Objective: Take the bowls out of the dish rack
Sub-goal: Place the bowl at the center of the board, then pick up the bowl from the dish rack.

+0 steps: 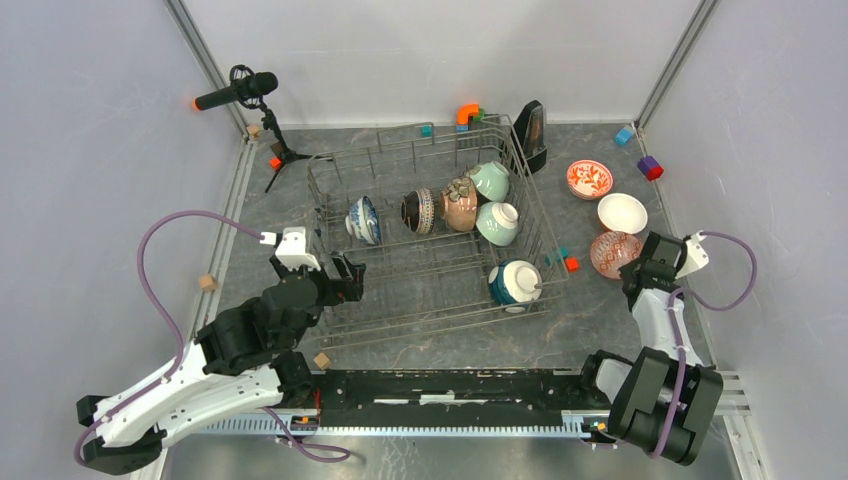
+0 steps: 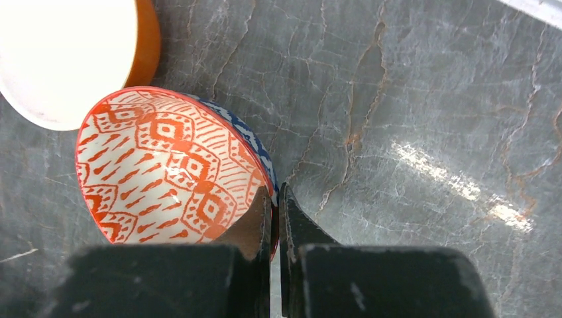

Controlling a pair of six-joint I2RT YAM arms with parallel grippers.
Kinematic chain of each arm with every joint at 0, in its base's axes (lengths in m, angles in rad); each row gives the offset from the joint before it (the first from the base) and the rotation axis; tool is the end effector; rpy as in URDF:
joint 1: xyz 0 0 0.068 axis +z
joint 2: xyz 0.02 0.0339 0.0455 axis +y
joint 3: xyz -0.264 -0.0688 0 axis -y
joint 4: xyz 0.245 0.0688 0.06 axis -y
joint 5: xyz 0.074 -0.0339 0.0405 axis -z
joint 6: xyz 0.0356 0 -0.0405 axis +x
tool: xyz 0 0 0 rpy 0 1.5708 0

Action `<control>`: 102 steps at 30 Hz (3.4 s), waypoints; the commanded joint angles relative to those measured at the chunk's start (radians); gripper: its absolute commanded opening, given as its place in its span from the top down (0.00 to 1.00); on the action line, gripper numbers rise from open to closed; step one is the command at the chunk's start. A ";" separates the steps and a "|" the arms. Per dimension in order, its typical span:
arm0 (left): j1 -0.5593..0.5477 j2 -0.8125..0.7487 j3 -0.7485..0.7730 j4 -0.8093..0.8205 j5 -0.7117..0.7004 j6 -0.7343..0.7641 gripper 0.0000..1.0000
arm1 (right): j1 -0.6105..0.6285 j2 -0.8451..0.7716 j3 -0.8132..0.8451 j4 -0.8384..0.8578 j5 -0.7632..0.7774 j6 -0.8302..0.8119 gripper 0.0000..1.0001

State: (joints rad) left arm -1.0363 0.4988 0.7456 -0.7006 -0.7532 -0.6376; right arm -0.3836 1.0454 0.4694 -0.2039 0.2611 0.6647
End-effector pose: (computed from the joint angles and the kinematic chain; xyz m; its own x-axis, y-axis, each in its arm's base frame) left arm 0.0724 -0.0745 0.3140 -0.3667 -0.2330 -0.9007 0.1199 0.9482 -0.2941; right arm 0.1846 -0.0844 0.1825 -0.1853 0.7174 -0.6716 0.8208 0.4888 0.2957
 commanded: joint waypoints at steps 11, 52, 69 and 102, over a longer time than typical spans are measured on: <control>-0.005 -0.004 0.009 0.034 -0.004 -0.019 0.00 | -0.100 0.012 -0.065 0.091 -0.199 0.177 0.94; -0.004 -0.069 0.012 0.012 -0.254 0.018 0.00 | 0.588 -0.184 0.700 0.134 -0.428 -0.130 0.24; -0.002 -0.070 0.019 -0.084 -0.393 0.096 0.00 | 1.322 0.630 1.085 0.099 -0.239 -0.415 0.29; -0.002 0.001 -0.016 -0.047 -0.354 0.179 0.00 | 1.226 1.112 1.211 0.321 -0.505 -0.085 0.55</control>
State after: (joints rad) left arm -1.0363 0.4969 0.7292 -0.7708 -1.0897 -0.4801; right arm 0.8494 2.1460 1.6966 0.0223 -0.1642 0.5117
